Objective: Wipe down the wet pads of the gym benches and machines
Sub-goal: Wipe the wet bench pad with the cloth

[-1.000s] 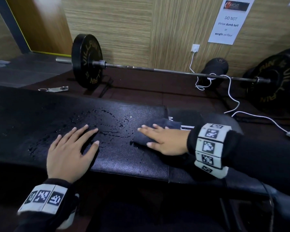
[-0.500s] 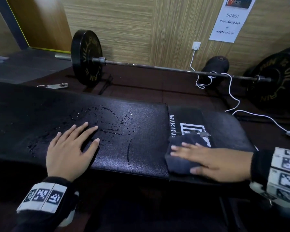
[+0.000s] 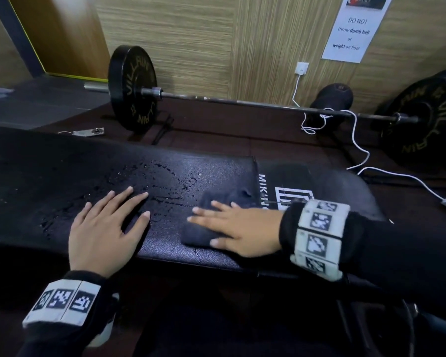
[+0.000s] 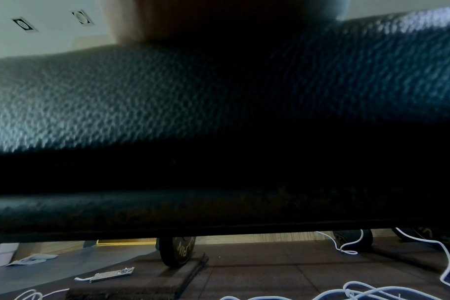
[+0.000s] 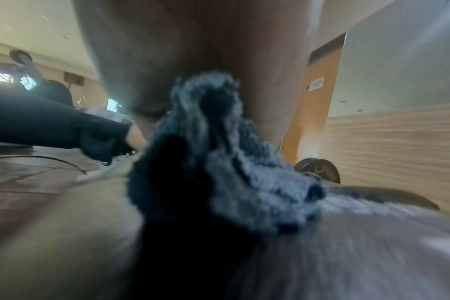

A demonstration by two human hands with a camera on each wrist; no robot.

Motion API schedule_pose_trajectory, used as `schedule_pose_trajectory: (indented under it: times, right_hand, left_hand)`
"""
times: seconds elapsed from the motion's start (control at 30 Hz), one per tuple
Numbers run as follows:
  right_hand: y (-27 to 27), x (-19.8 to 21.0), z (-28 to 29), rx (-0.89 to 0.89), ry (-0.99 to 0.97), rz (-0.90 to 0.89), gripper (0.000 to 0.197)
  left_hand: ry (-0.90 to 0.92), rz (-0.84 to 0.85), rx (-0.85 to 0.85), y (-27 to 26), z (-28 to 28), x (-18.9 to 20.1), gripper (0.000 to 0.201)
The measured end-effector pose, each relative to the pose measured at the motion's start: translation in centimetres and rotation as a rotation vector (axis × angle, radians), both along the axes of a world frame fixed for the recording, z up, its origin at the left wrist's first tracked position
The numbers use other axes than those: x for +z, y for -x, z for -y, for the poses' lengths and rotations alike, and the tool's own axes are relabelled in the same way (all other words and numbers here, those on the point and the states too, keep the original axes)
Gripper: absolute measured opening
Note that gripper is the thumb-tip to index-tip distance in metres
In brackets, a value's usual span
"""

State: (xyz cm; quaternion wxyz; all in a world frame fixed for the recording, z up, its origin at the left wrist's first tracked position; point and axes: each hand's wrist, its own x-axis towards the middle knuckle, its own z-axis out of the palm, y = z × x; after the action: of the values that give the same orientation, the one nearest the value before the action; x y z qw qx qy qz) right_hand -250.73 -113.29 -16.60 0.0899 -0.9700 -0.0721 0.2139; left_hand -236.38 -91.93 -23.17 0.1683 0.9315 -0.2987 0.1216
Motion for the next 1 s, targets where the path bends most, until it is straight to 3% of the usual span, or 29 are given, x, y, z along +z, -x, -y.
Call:
schedule_pose_trajectory:
  times: [0.17,0.3,0.47,0.73,1.0]
  right_hand:
    - [5.8,-0.6,2.0,0.138,-0.042,0.001,0.058]
    - [8.0,0.2,6.4,-0.030,-0.068,-0.055,0.057]
    - [4.5,0.3,9.8,-0.241,-0.050,-0.024,0.056]
    - [-1.9,0.4,4.5,-0.207,0.061,-0.008,0.058]
    - [3.6,-0.1,-0.6,-0.102,-0.034,0.004,0.060]
  left_hand:
    - [0.004,0.001,0.002,-0.1,0.0,-0.1,0.051]
    - [0.024,0.007,0.008,-0.1,0.1,0.0,0.049]
    - [0.036,0.017,0.006,-0.1,0.1,0.1,0.049]
    - [0.029,0.001,0.007,-0.1,0.1,0.1,0.047]
    - [-0.006,-0.020,-0.003,-0.2,0.3,-0.2,0.053]
